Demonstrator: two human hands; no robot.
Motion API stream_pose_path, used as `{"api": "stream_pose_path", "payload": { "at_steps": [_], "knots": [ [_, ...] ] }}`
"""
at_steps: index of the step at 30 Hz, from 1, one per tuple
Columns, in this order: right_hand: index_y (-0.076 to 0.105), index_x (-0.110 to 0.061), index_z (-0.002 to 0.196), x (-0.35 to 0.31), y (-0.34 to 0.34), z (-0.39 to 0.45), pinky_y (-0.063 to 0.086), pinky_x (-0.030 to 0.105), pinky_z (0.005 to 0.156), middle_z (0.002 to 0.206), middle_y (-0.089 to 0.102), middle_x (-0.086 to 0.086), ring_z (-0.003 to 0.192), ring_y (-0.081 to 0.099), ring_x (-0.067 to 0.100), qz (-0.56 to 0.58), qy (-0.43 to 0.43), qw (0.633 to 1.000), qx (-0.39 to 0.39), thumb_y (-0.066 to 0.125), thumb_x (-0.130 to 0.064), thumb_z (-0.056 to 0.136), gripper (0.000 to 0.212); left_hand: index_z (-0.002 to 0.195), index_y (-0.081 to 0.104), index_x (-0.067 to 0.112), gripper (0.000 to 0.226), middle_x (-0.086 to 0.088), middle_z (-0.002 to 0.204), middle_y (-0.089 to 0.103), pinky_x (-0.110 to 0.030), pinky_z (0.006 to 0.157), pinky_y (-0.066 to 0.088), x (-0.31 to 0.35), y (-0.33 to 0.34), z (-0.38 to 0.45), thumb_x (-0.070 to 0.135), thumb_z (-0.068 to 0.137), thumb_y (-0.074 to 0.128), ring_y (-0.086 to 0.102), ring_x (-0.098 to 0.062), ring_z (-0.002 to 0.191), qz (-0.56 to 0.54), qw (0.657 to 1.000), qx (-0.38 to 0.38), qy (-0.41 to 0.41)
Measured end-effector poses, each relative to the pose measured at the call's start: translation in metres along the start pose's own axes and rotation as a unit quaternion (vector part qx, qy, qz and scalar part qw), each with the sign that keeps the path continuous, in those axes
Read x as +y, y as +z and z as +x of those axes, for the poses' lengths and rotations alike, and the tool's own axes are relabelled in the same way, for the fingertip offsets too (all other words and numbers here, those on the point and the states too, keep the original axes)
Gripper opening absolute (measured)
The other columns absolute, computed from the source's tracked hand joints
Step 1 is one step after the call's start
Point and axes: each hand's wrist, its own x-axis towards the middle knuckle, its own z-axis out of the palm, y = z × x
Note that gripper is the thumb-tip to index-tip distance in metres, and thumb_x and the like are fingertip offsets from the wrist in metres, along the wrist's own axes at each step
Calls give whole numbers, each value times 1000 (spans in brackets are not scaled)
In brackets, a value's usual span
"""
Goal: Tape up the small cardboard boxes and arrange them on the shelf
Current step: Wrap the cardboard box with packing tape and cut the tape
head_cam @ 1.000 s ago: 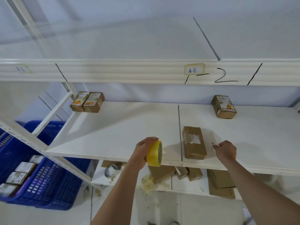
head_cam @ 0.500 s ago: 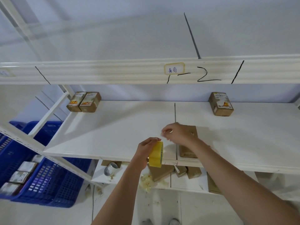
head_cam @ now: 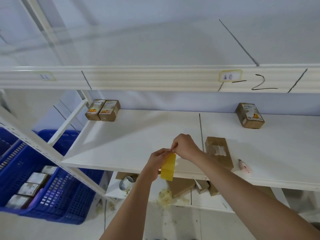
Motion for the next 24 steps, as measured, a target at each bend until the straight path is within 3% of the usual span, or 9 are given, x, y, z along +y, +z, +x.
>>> {"api": "stream_pose_path", "payload": {
  "at_steps": [4,8,11,18,24],
  "knots": [
    [80,-7,93,-23,13,8,57,29,82,100,76,7,96,69,22,-24,8,999,-28,68,-5,90,13,112,69,34,22,-5,110,69,-38,80,56,-3,-33,-8,41,91,72,67,-28,99,16,998,-54,-4],
    [79,-6,101,-40,31,11,52,27,83,108,74,7,102,67,22,-27,1,997,-73,67,-12,94,15,117,66,34,29,-10,120,67,-43,90,56,-13,-61,-13,32,90,75,65,-33,112,29,998,-60,-7],
    [80,-4,96,-48,46,11,57,33,89,103,75,9,100,69,24,-39,-7,997,-73,67,-6,91,14,117,67,38,29,-12,123,66,-49,98,55,-22,-80,-15,34,90,75,64,-37,114,32,997,-69,-26],
    [73,10,100,-60,85,12,58,45,91,111,71,25,105,67,38,-68,-6,991,-114,53,5,91,22,112,68,42,29,-11,120,67,-35,73,58,-42,-111,-19,41,84,77,68,-31,97,30,994,-62,-83],
    [69,16,103,-64,108,12,55,51,94,115,67,31,110,65,42,-70,2,989,-130,49,9,89,25,120,64,36,40,-10,123,66,-45,93,58,-58,-123,-17,43,82,77,67,-34,107,42,989,-54,-128]
  ]
}}
